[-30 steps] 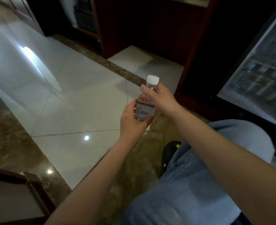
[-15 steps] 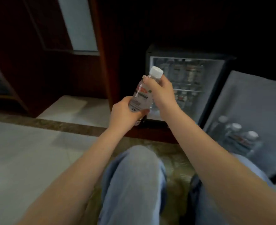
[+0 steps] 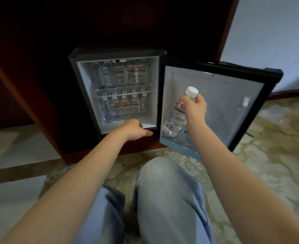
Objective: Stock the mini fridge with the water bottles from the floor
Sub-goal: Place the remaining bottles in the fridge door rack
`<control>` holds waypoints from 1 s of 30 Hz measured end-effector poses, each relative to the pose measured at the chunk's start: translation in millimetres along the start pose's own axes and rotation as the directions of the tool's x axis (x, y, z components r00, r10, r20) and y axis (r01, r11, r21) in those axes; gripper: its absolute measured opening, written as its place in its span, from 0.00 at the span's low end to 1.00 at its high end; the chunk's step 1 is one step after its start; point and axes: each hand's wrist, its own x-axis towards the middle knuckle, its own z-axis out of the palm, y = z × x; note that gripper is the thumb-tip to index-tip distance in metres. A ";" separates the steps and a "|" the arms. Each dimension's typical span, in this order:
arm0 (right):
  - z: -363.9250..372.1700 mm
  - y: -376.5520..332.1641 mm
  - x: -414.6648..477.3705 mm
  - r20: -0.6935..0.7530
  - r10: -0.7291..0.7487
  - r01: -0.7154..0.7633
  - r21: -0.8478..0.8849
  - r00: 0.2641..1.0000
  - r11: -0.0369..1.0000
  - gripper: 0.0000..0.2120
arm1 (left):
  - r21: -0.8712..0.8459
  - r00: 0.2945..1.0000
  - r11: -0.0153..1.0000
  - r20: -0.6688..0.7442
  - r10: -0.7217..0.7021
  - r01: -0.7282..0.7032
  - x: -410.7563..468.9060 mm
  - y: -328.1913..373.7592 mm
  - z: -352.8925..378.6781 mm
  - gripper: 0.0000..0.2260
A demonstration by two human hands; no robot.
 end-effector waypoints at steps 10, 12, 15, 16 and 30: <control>-88.5 54.1 45.4 -0.128 0.017 -0.056 -0.306 0.992 0.950 0.09 | -0.026 0.987 0.987 0.017 0.160 -0.160 40.0 58.3 6.9 0.23; -97.1 66.6 54.3 -0.107 0.015 -0.054 -0.373 0.994 0.926 0.12 | 0.007 0.984 0.984 -0.003 0.180 -0.180 47.1 66.2 8.4 0.24; -104.9 84.0 68.8 -0.109 0.030 -0.076 -0.439 0.994 0.895 0.16 | 0.056 0.978 0.977 -0.003 0.208 -0.207 57.6 77.5 12.1 0.26; -107.2 88.7 73.3 -0.103 0.041 -0.083 -0.454 0.994 0.887 0.16 | 0.073 0.974 0.972 -0.009 0.225 -0.224 60.8 81.8 13.5 0.27; -120.6 128.4 84.6 -0.008 0.030 -0.026 -0.730 1.000 0.683 0.19 | 0.339 0.772 0.802 -0.256 0.581 -0.491 78.0 183.9 4.4 0.36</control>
